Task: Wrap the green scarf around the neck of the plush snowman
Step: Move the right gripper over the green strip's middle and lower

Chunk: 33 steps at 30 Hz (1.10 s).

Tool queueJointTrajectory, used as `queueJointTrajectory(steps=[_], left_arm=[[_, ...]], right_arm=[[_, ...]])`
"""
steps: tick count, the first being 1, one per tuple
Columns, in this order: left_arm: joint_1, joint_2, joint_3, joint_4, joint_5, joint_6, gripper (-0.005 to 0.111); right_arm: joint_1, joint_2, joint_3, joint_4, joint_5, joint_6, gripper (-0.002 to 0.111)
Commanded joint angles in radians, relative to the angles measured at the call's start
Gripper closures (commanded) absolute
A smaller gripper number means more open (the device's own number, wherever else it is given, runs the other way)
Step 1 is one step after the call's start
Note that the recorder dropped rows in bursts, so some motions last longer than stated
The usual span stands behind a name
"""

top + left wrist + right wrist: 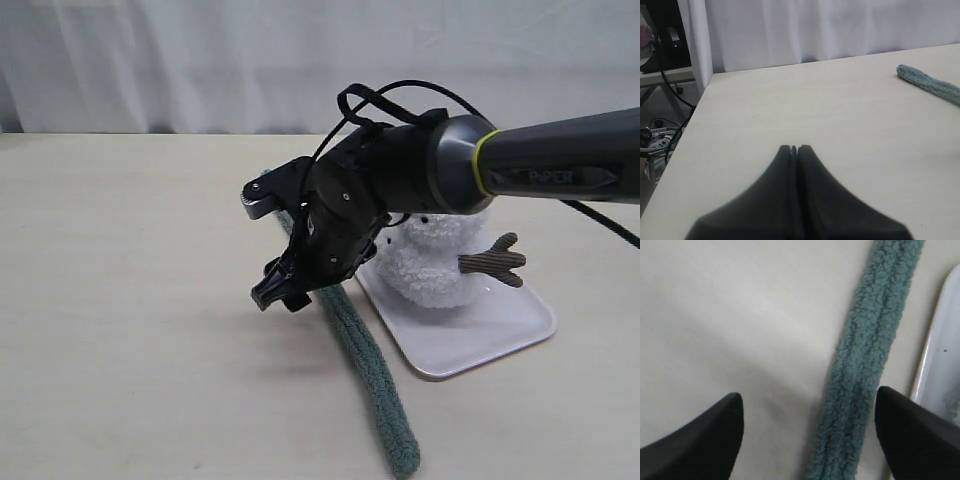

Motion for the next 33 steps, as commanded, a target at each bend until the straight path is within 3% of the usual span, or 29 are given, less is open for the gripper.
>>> queueJointTrajectory(steps=[1, 11, 24, 33], left_arm=[[-0.010, -0.002, 0.002, 0.000, -0.013, -0.002, 0.107], [-0.010, -0.002, 0.002, 0.000, -0.013, -0.002, 0.107], [-0.010, -0.002, 0.002, 0.000, -0.013, -0.002, 0.107], [-0.010, -0.002, 0.002, 0.000, -0.013, -0.002, 0.107]], right_arm=[[-0.010, 0.040, -0.024, -0.032, 0.001, 0.013, 0.040], [-0.044, 0.096, -0.024, -0.111, 0.003, 0.079, 0.040], [-0.045, 0.151, -0.024, -0.109, -0.039, -0.009, 0.042], [-0.043, 0.187, -0.024, -0.109, -0.023, -0.009, 0.079]])
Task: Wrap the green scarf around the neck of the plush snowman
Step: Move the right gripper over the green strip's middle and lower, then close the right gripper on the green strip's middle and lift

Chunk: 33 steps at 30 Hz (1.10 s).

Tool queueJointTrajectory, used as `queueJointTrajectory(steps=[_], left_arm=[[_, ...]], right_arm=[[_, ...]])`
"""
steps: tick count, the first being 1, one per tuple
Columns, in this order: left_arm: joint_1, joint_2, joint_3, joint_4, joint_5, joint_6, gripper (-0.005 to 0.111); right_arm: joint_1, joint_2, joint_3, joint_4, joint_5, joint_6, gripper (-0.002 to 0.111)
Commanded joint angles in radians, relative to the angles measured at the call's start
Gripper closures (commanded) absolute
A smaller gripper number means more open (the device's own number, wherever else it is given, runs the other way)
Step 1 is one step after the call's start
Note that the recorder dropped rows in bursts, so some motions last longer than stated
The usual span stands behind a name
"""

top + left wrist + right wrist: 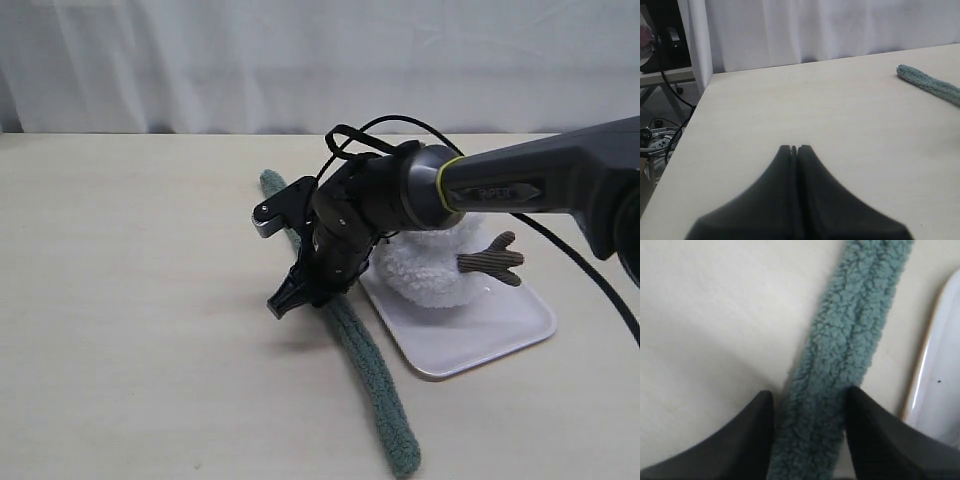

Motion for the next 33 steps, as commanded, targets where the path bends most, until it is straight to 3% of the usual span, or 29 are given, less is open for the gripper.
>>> queueJointTrajectory(steps=[1, 5, 12, 19, 28, 33], left_arm=[[-0.010, -0.002, 0.002, 0.000, -0.013, -0.002, 0.107], [-0.010, -0.002, 0.002, 0.000, -0.013, -0.002, 0.107], [-0.010, -0.002, 0.002, 0.000, -0.013, -0.002, 0.107], [-0.010, -0.002, 0.002, 0.000, -0.013, -0.002, 0.107], [-0.010, -0.002, 0.002, 0.000, -0.013, -0.002, 0.107], [-0.010, -0.002, 0.002, 0.000, -0.013, -0.002, 0.107]], right_arm=[[-0.001, 0.041, 0.013, -0.001, 0.050, -0.016, 0.084], [-0.001, 0.041, 0.013, -0.001, 0.084, -0.020, 0.104], [-0.001, -0.069, 0.013, 0.044, 0.110, -0.046, 0.104], [0.109, -0.324, 0.013, 0.078, 0.144, -0.127, 0.104], [0.123, -0.631, 0.013, 0.074, 0.306, -0.125, 0.104], [0.123, -0.771, 0.013, -0.076, 0.430, 0.018, 0.104]])
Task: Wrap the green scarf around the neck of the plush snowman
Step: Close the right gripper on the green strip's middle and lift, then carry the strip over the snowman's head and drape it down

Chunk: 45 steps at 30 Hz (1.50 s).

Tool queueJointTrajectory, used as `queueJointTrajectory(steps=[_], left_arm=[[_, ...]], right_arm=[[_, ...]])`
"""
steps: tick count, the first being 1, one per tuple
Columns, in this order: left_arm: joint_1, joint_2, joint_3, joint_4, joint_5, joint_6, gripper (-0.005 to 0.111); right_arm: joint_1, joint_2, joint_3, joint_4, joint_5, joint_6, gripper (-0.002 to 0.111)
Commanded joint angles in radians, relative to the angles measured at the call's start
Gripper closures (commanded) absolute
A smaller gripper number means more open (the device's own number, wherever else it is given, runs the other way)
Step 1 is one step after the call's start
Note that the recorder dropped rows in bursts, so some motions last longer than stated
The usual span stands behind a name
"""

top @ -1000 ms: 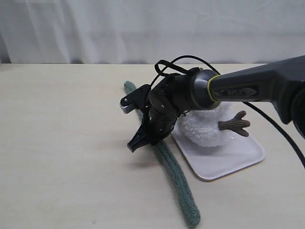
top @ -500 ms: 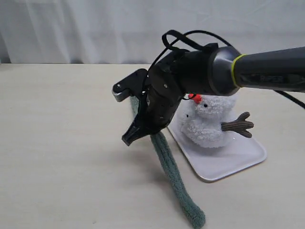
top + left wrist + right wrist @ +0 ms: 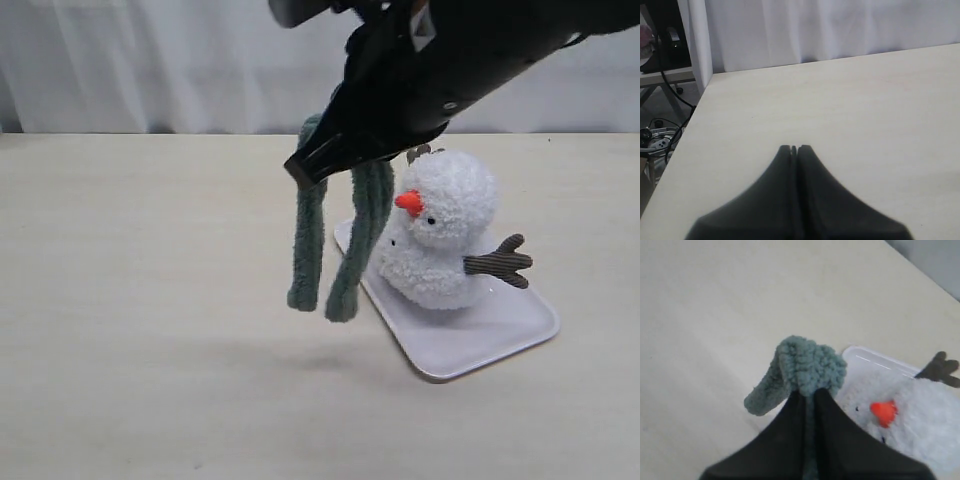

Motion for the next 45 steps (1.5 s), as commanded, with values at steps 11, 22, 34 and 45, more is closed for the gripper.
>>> queueJointTrajectory(steps=[11, 22, 34, 45], left_arm=[[-0.010, -0.002, 0.002, 0.000, -0.013, -0.002, 0.107], [-0.010, -0.002, 0.002, 0.000, -0.013, -0.002, 0.107], [-0.010, -0.002, 0.002, 0.000, -0.013, -0.002, 0.107], [-0.010, -0.002, 0.002, 0.000, -0.013, -0.002, 0.107]], right_arm=[[0.003, -0.124, 0.004, -0.275, 0.182, 0.246, 0.104], [0.003, -0.031, 0.004, -0.420, 0.112, 0.335, 0.104], [-0.063, 0.054, 0.004, -0.542, 0.069, 0.497, 0.104], [-0.161, 0.155, 0.004, -0.520, 0.068, 0.471, 0.104]])
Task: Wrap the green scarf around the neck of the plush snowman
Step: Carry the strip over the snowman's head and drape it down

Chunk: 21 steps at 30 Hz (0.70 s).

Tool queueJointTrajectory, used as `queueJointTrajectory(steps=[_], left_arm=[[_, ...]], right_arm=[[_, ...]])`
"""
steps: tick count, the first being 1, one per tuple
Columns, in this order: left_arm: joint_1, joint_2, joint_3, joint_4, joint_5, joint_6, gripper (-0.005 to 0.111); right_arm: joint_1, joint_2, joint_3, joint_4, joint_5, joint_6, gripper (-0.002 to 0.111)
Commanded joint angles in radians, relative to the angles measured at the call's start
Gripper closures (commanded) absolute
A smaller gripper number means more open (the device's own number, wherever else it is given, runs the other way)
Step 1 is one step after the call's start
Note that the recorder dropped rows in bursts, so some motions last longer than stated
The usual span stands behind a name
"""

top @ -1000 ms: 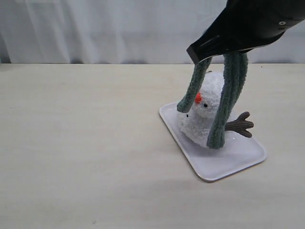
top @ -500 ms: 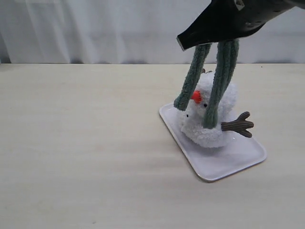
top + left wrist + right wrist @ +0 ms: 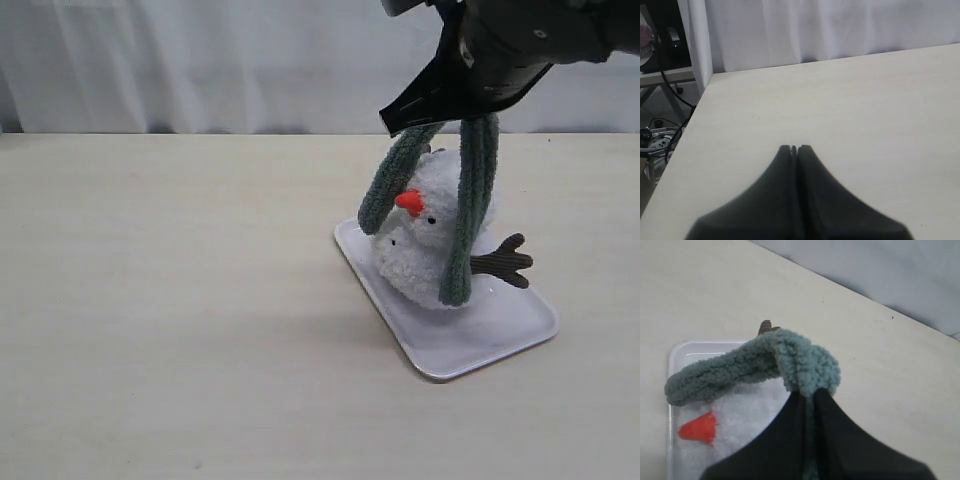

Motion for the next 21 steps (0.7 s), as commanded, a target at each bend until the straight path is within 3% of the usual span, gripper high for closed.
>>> queueJointTrajectory(steps=[1, 13, 21], left_arm=[[-0.010, -0.002, 0.002, 0.000, -0.013, -0.002, 0.107], [-0.010, -0.002, 0.002, 0.000, -0.013, -0.002, 0.107], [-0.010, -0.002, 0.002, 0.000, -0.013, -0.002, 0.107]], right_arm=[[-0.036, 0.030, 0.001, 0.001, -0.001, -0.010, 0.104], [-0.119, 0.089, 0.062, 0.024, 0.007, -0.051, 0.104], [-0.168, 0.090, 0.165, 0.068, -0.100, -0.051, 0.104]])
